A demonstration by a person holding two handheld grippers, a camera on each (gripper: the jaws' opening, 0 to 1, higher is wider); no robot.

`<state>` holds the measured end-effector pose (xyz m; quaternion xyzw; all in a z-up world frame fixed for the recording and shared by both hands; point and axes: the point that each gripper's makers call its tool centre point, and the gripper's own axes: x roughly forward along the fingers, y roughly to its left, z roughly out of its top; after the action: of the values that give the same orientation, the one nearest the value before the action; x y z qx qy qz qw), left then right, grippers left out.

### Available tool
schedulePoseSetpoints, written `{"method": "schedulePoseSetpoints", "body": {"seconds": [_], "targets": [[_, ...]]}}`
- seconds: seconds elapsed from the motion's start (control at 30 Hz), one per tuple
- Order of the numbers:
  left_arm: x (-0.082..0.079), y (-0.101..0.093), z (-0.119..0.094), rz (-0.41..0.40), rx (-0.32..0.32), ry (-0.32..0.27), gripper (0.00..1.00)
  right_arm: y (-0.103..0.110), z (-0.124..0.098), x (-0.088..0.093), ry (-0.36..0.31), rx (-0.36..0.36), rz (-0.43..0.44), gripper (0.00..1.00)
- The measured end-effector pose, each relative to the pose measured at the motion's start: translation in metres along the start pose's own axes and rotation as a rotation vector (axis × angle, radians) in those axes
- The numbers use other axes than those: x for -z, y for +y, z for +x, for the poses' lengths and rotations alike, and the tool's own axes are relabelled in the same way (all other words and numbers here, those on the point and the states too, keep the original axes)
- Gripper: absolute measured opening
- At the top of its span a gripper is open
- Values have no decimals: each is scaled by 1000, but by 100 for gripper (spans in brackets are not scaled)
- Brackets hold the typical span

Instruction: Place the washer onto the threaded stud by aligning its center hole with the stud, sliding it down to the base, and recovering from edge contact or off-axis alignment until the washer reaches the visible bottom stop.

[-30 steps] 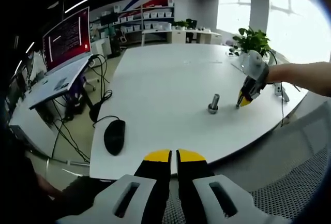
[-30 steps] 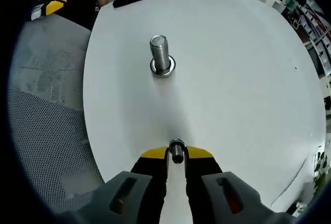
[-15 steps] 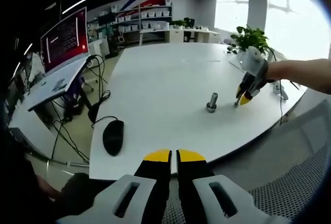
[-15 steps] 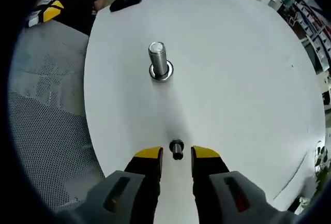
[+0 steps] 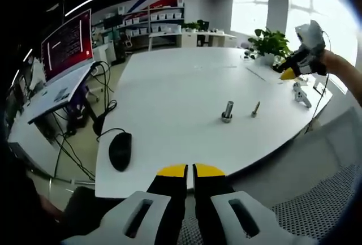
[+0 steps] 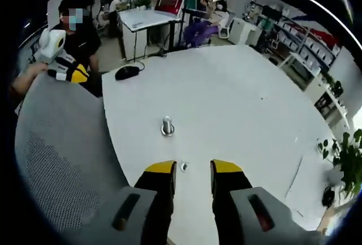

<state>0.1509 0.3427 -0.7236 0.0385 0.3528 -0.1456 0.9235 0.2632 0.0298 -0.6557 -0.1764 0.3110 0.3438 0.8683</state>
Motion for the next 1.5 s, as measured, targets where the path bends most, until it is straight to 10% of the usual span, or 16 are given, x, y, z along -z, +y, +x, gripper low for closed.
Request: {"method": "schedulePoseSetpoints", "body": {"seconds": [0.2,0.53,0.7,1.1,1.5], "targets": [[3,-4,0,26,18,21,2,11,-45,11,-184,60,305,26],[-6,-13,-2,61,75,-39,2,47,-74,55,-191,115,354,25],[-12,-10,-2,38,59,-76,2,70,-68,54,-324,91,535,24],[0,-10,0,44,66,-4,3,73,-47,82,-177,202,434,24],[0,-8,-1,25,50,-14,3,77,-47,76,-231,159,439,23]]}}
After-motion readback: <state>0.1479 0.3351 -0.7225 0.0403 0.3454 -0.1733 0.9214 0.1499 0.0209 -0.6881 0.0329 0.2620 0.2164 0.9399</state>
